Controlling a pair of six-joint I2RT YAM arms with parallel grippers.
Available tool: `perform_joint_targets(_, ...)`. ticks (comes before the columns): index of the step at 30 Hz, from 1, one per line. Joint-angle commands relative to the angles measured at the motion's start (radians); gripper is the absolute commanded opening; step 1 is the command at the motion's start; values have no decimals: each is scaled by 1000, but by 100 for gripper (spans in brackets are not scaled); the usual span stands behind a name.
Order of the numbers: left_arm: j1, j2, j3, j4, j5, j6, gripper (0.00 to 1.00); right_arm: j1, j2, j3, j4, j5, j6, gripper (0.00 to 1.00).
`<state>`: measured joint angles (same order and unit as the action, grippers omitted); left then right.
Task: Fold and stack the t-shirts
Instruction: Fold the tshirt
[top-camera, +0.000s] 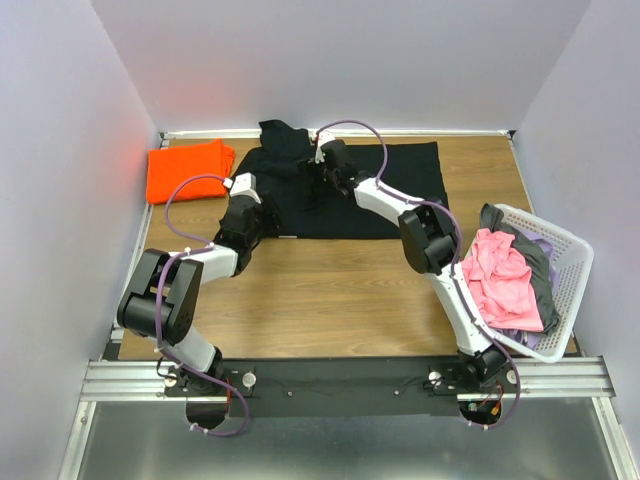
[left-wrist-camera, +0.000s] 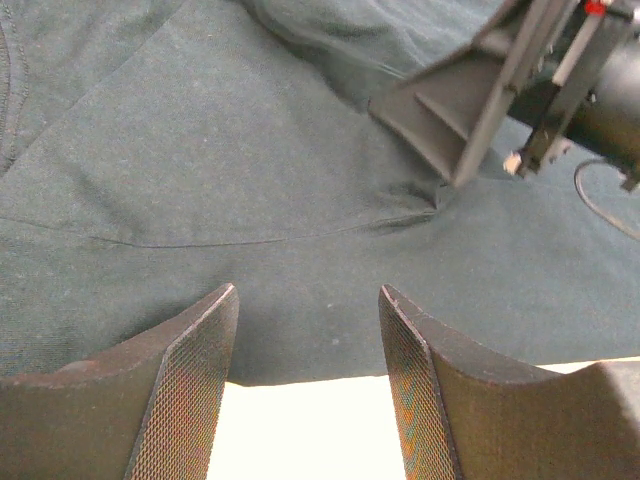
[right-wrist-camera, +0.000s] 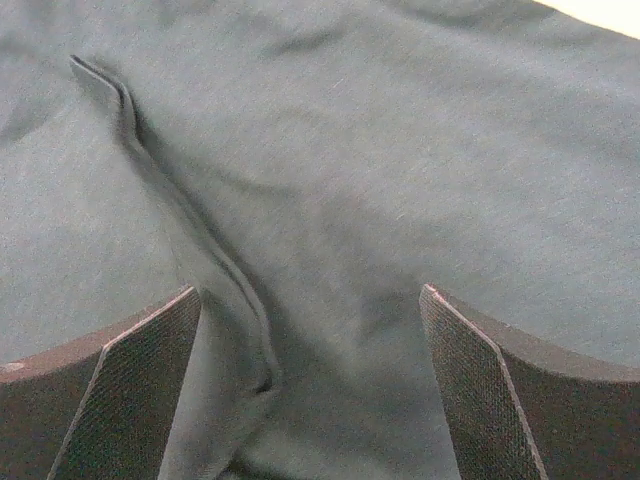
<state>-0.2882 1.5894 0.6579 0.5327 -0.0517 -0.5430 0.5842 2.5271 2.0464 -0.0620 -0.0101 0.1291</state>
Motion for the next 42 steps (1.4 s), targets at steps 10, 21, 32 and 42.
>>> perform_joint_targets(10, -5, -42, 23, -16, 10, 20, 66, 9, 84, 113, -68, 151, -9, 97)
perform_joint_targets(21, -88, 29, 150, -65, -69, 63, 66, 9, -130, 12, -67, 185, -22, 98)
perform_joint_targets(32, -138, 204, 223, -17, -57, 92, 66, 6, -409, -416, -58, 355, 62, 98)
perform_joint_targets(42, -138, 268, 220, -2, -62, 120, 66, -41, -519, -703, -13, 389, 184, 98)
